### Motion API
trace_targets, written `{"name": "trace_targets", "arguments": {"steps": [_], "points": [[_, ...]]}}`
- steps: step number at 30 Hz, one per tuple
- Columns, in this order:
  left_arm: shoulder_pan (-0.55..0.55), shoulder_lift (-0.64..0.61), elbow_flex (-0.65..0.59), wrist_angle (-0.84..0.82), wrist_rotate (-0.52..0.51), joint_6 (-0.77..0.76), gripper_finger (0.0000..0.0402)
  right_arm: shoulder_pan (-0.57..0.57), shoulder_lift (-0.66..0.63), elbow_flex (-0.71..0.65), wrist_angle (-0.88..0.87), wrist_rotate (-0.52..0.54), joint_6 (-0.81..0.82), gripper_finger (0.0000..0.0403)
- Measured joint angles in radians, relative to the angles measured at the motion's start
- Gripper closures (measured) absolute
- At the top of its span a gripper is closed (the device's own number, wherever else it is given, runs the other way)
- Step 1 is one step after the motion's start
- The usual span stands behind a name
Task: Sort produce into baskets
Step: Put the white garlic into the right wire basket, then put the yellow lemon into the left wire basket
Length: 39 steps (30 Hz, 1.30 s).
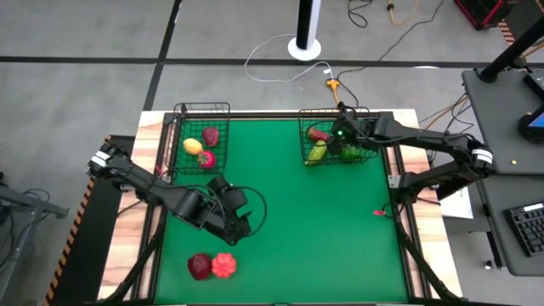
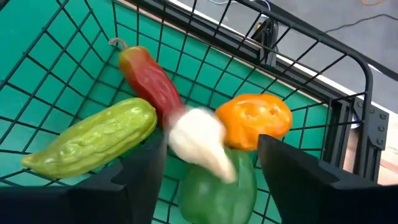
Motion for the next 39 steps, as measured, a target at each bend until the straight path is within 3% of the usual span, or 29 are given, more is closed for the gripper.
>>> {"name": "trace_targets", "arguments": {"steps": [7,13,18,21,25,29,34,39], "points": [[0.0,-0.005,0.002,-0.12,0.013,-0.114,0.0082,0.0,0.0,0.0,0.019,-0.007,-0.006,0.0109],[0.0,-0.006,-0.004,-0.284,0.143,-0.295,0.0082,0.005,0.0,0.0,0.02,-0.012,-0.014,0.0092],[0.0,-0.007,-0.02,-0.359,0.287,-0.357,0.0082,0.005,-0.001,0.0,0.039,-0.032,-0.035,0.0098],[-0.001,-0.007,-0.024,-0.393,0.387,-0.345,0.0082,0.008,-0.001,0.0,0.048,-0.037,-0.041,0.0101],[-0.033,-0.008,-0.038,-0.451,0.452,-0.18,0.0082,0.015,-0.001,0.0,0.049,-0.058,-0.043,0.0098],[-0.049,-0.009,-0.047,-0.512,0.453,-0.19,0.0082,0.035,-0.001,0.0,0.051,-0.078,-0.046,0.0093],[-0.141,-0.008,-0.064,-0.516,0.423,-0.051,0.0082,0.078,-0.001,0.0,0.108,-0.087,-0.086,0.0093],[-0.202,-0.02,-0.113,-0.573,0.402,-0.069,0.0082,0.144,-0.001,0.0,0.181,-0.154,-0.11,0.01]]}}
